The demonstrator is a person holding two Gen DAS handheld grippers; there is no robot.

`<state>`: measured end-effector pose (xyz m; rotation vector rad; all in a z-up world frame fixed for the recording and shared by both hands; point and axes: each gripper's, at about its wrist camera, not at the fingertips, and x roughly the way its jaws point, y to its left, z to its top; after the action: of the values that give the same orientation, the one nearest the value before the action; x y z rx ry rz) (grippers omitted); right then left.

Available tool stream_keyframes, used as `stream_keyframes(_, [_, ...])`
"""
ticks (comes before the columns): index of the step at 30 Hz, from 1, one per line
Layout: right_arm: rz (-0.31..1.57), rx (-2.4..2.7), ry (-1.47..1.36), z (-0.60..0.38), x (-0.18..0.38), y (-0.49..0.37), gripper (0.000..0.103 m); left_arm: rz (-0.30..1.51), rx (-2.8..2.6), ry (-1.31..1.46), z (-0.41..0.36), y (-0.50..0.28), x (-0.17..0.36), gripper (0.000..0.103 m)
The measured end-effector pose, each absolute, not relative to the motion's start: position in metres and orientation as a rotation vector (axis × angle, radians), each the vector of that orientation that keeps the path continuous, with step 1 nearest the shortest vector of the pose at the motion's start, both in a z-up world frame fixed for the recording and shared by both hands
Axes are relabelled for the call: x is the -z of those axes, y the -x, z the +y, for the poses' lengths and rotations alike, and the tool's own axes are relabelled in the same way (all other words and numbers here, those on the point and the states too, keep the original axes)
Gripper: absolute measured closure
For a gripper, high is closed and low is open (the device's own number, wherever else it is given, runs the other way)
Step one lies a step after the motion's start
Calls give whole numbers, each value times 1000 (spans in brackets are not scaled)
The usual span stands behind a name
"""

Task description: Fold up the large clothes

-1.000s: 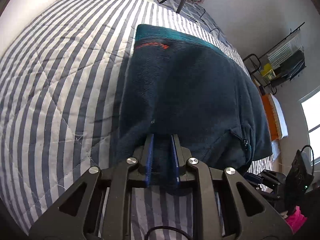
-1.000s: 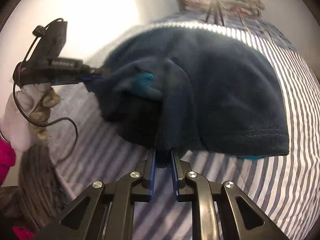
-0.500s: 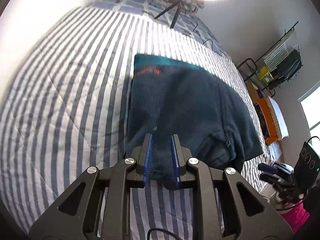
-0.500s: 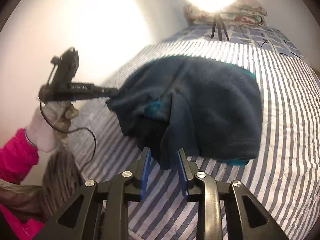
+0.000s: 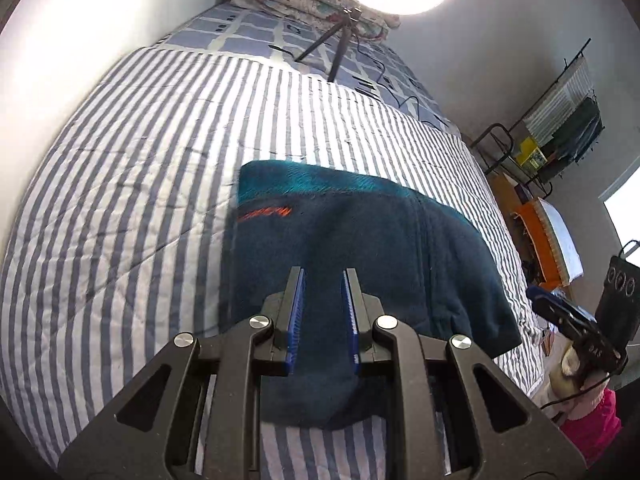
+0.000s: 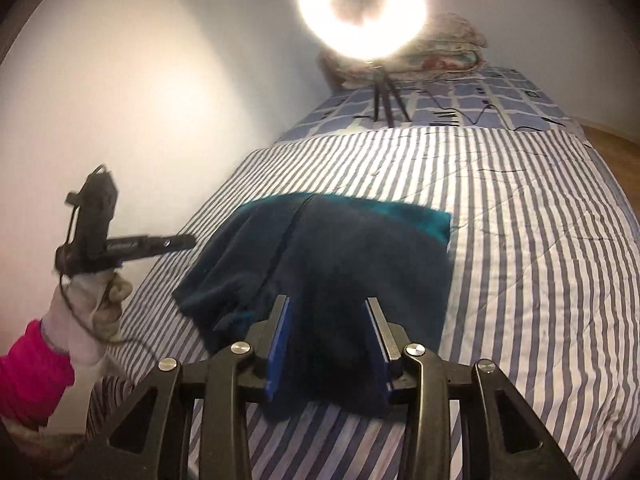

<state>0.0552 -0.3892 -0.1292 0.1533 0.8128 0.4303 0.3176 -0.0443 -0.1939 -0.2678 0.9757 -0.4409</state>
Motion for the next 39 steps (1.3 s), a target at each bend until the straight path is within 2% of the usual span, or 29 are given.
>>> stream_keyframes(11, [839,-488,-58,-338,119,-132,71,991,513,214,-103,-362,188,86])
stream_keyframes(18, [898,-481,-82,-319,138,-176,73,1017,535,189,-128,-385,193,86])
stream_keyframes(26, [983,-447,-109,-320,170,-183,76,1071,531,137,-133,-391,216,86])
stream_keyframes(31, [1032,-439,-32,-314,209,-157,77,1138,538,126,-124,-369,263,87])
stream_keyframes(36, [1025,-461,-78,-320,194,-155,78,1114,560,184,-112,-366,245,87])
stream_keyframes(39, [957,-503,-118,-338,166,-141,77,1003,556,206,-91,-356,212,87])
